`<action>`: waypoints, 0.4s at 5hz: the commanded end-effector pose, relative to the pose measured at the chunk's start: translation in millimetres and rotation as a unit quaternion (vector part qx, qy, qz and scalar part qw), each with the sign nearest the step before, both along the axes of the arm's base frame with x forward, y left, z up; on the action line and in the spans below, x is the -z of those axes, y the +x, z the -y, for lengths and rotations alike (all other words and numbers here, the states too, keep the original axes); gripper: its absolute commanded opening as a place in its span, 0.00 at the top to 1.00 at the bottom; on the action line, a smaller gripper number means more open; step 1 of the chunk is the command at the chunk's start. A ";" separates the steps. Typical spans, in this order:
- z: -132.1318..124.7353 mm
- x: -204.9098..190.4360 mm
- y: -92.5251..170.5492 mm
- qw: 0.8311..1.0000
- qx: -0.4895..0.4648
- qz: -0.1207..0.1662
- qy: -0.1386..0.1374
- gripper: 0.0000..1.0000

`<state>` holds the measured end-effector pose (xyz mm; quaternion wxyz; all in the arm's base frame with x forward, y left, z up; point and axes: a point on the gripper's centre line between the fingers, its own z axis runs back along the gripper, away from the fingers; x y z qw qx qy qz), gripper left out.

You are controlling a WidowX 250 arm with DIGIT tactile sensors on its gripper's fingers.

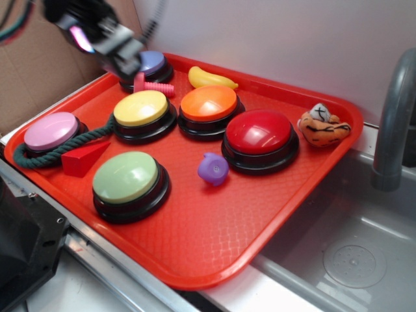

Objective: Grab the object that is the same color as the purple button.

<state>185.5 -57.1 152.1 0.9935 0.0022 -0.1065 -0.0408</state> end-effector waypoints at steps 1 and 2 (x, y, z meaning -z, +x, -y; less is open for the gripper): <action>31.9 44.0 27.5 1.000 -0.026 0.008 -0.006 0.00; 32.9 73.5 38.1 1.000 -0.015 0.008 -0.003 0.00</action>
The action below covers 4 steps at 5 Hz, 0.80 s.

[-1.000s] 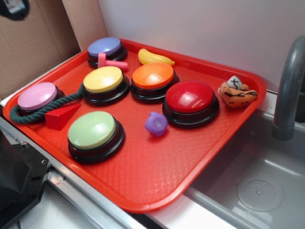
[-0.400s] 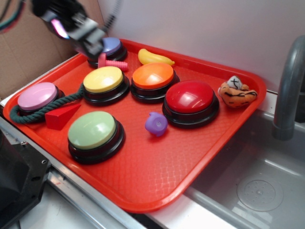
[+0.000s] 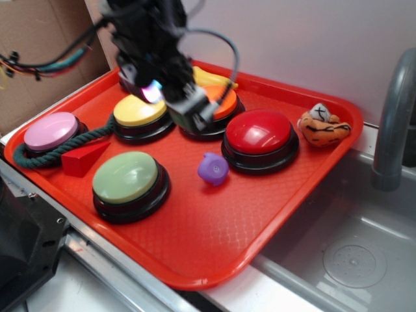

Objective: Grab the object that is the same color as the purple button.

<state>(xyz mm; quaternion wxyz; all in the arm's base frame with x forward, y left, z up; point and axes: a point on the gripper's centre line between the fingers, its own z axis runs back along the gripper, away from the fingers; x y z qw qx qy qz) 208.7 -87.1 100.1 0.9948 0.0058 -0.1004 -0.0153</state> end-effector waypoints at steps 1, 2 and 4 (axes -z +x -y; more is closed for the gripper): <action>0.1 40.1 21.4 0.999 0.016 0.006 -0.029 0.00; 2.6 56.3 24.7 1.000 0.020 -0.006 -0.017 0.00; 5.4 74.1 27.8 0.999 0.026 -0.029 -0.007 0.00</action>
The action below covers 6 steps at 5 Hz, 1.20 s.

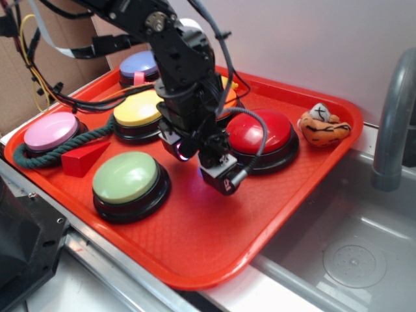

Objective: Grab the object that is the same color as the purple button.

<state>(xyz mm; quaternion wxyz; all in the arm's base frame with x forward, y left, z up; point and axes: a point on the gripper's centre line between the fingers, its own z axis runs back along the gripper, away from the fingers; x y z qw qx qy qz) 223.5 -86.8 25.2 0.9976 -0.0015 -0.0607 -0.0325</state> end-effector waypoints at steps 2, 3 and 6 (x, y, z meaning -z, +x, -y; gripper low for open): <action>7.1 -3.2 14.2 1.000 0.008 0.019 0.003 1.00; 2.9 -24.8 13.9 0.999 0.045 -0.007 0.000 1.00; -33.9 -140.4 -10.6 0.996 0.079 0.013 -0.031 1.00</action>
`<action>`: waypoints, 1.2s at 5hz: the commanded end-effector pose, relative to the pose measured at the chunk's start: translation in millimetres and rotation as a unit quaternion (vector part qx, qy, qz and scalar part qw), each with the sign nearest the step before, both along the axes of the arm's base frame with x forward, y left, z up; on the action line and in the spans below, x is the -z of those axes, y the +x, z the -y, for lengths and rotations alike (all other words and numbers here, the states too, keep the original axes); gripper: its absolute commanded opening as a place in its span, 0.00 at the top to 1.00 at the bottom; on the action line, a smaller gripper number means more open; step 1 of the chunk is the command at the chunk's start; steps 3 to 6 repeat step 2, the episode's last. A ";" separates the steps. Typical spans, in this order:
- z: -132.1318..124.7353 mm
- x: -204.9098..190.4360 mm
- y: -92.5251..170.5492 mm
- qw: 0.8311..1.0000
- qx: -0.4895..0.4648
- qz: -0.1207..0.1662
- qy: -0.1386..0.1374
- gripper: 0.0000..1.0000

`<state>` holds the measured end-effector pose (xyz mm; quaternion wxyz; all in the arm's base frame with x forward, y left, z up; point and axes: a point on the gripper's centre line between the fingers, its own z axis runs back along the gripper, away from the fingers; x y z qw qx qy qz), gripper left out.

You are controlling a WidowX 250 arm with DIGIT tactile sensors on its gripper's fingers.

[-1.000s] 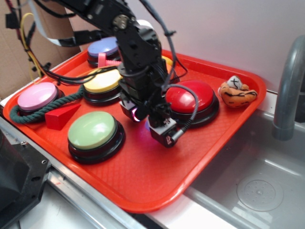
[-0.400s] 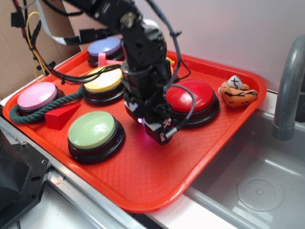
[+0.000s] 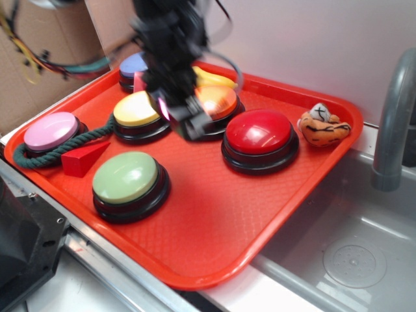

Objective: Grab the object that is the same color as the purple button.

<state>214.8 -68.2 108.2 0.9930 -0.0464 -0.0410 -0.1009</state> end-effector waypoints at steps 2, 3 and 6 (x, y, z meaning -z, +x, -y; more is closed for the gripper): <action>-37.0 -92.3 -21.7 0.997 0.006 0.079 0.006 1.00; -37.0 -92.3 -21.7 0.997 0.006 0.079 0.006 1.00; -37.0 -92.3 -21.7 0.997 0.006 0.079 0.006 1.00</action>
